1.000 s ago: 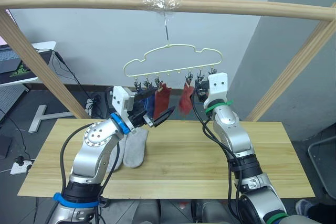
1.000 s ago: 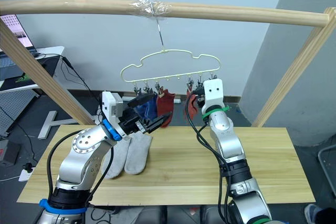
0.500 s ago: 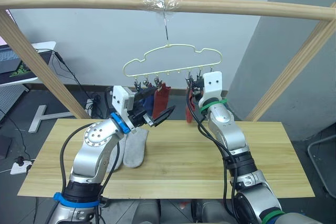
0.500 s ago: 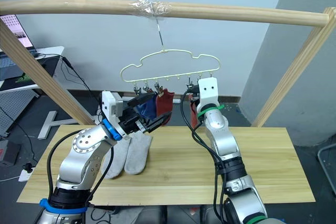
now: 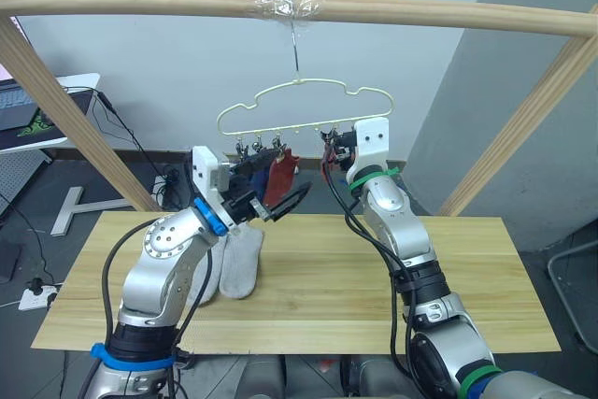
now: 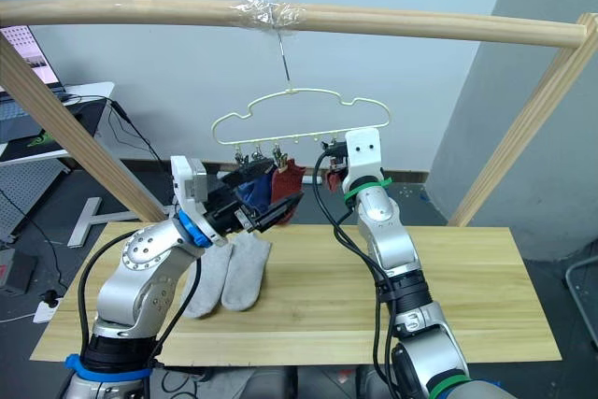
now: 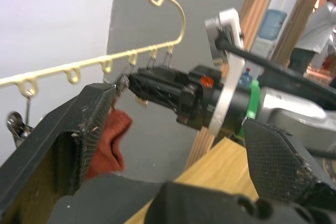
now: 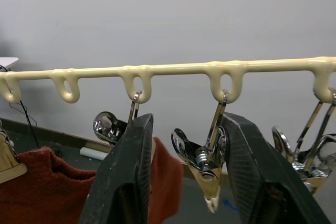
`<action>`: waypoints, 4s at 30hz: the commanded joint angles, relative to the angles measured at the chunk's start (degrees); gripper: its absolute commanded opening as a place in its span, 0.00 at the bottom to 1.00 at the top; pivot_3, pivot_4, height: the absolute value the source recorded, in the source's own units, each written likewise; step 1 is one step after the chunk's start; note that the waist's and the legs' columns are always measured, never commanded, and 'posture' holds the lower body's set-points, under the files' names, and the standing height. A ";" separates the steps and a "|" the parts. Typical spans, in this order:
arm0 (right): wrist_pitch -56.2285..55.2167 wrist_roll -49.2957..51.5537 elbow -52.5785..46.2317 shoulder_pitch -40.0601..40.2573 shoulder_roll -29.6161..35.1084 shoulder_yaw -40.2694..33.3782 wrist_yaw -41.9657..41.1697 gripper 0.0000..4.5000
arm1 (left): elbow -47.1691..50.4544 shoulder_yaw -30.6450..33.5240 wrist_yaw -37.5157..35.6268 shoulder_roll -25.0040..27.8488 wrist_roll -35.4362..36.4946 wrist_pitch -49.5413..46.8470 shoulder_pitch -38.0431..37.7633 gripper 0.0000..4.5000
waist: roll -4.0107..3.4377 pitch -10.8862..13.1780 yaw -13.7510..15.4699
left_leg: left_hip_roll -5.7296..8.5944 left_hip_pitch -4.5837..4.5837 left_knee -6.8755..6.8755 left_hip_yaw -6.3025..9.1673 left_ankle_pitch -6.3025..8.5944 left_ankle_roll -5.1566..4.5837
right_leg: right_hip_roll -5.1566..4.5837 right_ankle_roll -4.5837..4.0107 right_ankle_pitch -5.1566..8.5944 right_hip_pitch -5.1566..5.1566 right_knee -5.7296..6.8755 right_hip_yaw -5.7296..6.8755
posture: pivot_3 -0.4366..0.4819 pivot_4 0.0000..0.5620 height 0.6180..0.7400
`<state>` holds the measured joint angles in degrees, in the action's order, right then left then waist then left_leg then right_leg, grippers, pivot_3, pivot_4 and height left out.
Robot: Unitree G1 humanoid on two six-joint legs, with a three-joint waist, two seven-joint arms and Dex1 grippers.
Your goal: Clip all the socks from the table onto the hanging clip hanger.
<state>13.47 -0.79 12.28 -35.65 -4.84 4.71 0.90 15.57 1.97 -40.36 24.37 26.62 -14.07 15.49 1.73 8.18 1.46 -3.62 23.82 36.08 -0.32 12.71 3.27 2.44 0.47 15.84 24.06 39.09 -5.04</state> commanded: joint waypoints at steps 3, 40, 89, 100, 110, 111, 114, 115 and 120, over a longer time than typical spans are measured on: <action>-1.37 0.72 -0.21 -1.89 -0.37 -0.90 -0.54 0.44 | 2.76 0.43 0.68 -0.30 0.33 0.39 0.61 1.00 | 0.00 0.00 -0.02 | 0.00 0.00 -0.01 -0.01 0.00 0.00 | 0.00 0.00 0.00 0.01 0.00 -0.01 | 0.70 0.26 1.00; 29.94 17.53 -21.11 -0.14 7.36 -6.35 -11.11 0.00 | -31.64 -3.12 19.78 1.56 -26.17 1.08 -5.40 1.00 | -0.01 0.00 0.03 | -0.01 0.01 -0.03 0.00 0.00 0.00 | -0.03 0.00 0.00 0.04 -0.01 0.04 | 0.66 0.22 1.00; 36.01 21.03 -23.05 -0.22 10.68 -10.41 -9.39 0.00 | -28.53 -8.91 0.25 4.45 -25.77 7.40 -7.91 0.51 | 0.01 -0.17 -0.04 | 0.03 -0.01 0.01 -0.06 0.00 0.00 | -0.07 0.05 0.02 0.00 0.00 0.07 | 0.62 0.24 1.00; 36.11 21.02 -23.42 0.29 10.39 -10.37 -8.87 0.00 | -29.74 -13.84 -1.11 3.08 -28.89 11.20 -7.88 0.91 | 0.01 -0.18 -0.01 | 0.02 -0.01 0.00 -0.07 0.00 -0.01 | -0.07 0.05 0.03 0.00 0.00 0.04 | 0.62 0.24 1.00; 36.86 20.79 -24.05 0.93 9.79 -10.14 -7.92 0.00 | -45.80 -21.38 -1.74 -0.34 -36.63 13.68 -0.68 0.91 | 0.02 -0.29 -0.20 | 0.06 -0.03 0.02 -0.07 0.00 -0.01 | -0.05 0.04 0.02 -0.02 0.03 0.09 | 0.55 0.22 1.00; 36.88 20.76 -24.13 0.99 9.71 -10.15 -7.79 0.00 | -46.43 -21.46 -2.56 0.05 -36.53 13.67 -0.58 0.87 | 0.01 -0.31 -0.30 | 0.05 -0.05 0.02 -0.09 0.00 -0.01 | -0.05 0.04 0.02 -0.03 0.04 0.09 | 0.53 0.23 1.00; 36.81 20.67 -24.23 1.33 9.72 -10.32 -7.63 0.00 | -46.96 -21.44 -3.70 0.83 -36.26 14.79 -0.73 0.75 | -0.02 -0.39 -0.45 | 0.05 -0.06 0.02 -0.13 0.00 -0.01 | -0.05 0.05 0.02 -0.03 0.03 0.08 | 0.53 0.22 1.00; 36.75 20.65 -24.25 1.53 9.80 -10.40 -7.61 0.00 | -46.95 -21.36 -3.81 1.01 -36.27 15.61 -0.87 0.70 | -0.02 -0.42 -0.50 | 0.05 -0.06 0.02 -0.13 0.00 -0.01 | -0.05 0.05 0.02 -0.03 0.04 0.08 | 0.53 0.22 1.00; 36.93 20.68 -24.57 2.60 9.27 -10.56 -7.08 0.00 | -45.60 -18.53 -4.12 1.00 -33.25 16.84 -2.94 0.35 | -0.14 -0.95 -1.05 | 0.03 -0.05 0.02 -0.11 0.00 -0.01 | -0.05 0.05 0.02 -0.02 0.03 0.02 | 0.47 0.20 1.00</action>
<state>50.04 19.72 -11.04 -33.88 4.02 -4.90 -7.29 -29.14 -17.05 -44.41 24.56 -6.97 3.14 13.98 1.60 7.23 0.42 -3.58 23.76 36.10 -0.45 12.72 3.25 2.40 0.51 15.86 24.03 39.11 -5.03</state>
